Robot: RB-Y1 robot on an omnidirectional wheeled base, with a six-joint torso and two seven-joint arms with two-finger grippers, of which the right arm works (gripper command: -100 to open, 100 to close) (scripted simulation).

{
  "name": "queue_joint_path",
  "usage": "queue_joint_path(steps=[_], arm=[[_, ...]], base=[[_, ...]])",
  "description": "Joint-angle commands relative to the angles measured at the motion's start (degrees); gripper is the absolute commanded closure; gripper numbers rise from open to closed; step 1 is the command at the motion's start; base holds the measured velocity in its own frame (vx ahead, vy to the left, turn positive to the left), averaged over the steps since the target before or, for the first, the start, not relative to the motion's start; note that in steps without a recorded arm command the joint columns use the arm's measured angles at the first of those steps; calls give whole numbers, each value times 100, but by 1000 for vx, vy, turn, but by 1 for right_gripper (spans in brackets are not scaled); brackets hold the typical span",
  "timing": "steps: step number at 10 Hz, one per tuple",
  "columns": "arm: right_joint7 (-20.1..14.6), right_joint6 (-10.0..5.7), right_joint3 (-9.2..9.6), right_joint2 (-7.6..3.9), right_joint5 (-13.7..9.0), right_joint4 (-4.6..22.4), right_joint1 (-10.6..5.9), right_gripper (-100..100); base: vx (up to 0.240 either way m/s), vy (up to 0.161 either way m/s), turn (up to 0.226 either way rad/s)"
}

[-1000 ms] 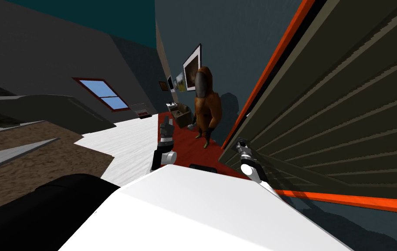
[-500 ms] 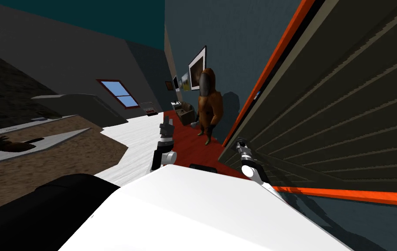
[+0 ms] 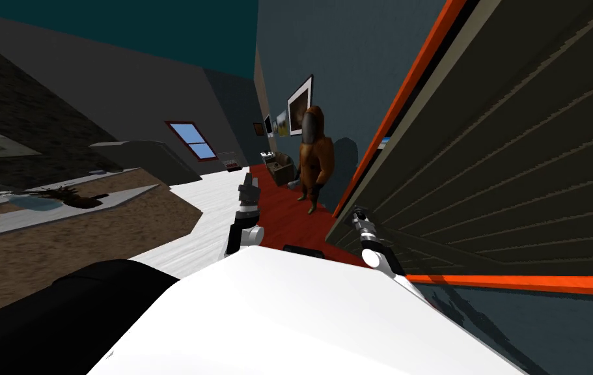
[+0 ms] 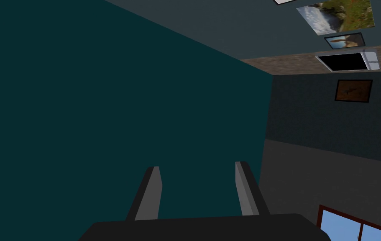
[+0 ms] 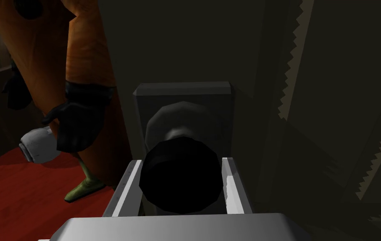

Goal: Pull the door open

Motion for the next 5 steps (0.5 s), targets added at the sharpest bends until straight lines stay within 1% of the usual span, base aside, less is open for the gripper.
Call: queue_joint_path(steps=[1,3,5], arm=[[-83,-45,72,-64,36,-35,20,100],[-181,-98,150,-155,74,-69,46,100],[-286,-154,233,-251,114,-105,75,100]], base=[[-194,-50,125],[-196,-53,129],[-240,-49,127]])
